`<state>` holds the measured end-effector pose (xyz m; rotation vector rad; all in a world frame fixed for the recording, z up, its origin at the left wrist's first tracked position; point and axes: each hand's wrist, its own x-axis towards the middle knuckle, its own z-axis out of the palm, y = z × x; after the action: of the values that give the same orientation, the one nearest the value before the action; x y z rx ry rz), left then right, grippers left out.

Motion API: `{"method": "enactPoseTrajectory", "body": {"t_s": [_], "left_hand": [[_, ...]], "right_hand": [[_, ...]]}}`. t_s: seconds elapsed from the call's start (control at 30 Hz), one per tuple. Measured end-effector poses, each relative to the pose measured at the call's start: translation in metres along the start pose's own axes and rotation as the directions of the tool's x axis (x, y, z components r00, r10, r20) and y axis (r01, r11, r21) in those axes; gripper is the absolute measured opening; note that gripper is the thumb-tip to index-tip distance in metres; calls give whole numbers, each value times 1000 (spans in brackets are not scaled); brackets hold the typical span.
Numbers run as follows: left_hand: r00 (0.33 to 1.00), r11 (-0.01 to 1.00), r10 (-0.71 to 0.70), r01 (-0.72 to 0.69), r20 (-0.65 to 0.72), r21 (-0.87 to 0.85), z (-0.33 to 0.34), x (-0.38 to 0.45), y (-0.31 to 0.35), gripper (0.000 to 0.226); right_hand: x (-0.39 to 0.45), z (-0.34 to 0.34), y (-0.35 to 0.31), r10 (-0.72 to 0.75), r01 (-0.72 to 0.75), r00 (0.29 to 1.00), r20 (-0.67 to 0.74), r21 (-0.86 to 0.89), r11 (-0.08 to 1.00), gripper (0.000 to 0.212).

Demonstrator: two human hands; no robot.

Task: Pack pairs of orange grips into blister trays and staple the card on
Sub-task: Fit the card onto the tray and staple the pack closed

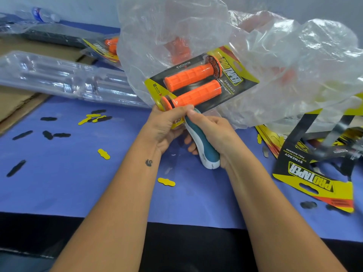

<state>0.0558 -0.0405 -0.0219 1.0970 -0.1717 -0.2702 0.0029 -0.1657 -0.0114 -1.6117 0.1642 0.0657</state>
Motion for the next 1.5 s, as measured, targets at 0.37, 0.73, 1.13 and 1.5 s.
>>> {"method": "enactPoseTrajectory", "body": {"t_s": [0.37, 0.73, 1.13, 1.5], "left_hand": [[1000, 998, -19, 19, 0, -55, 1, -2, 3, 30], [998, 965, -25, 10, -54, -261, -6, 1, 4, 65], [927, 892, -65, -112, -370, -438, 11, 4, -16, 13], [837, 822, -81, -251, -541, -512, -13, 7, 9, 22]], "right_hand": [[2, 0, 4, -24, 24, 1000, 20, 35, 999, 53], [3, -17, 6, -60, 92, 995, -85, 453, 887, 45], [5, -18, 9, -45, 74, 996, -71, 487, 870, 43], [-1, -24, 8, -228, 124, 967, 116, 571, 812, 59]]}}
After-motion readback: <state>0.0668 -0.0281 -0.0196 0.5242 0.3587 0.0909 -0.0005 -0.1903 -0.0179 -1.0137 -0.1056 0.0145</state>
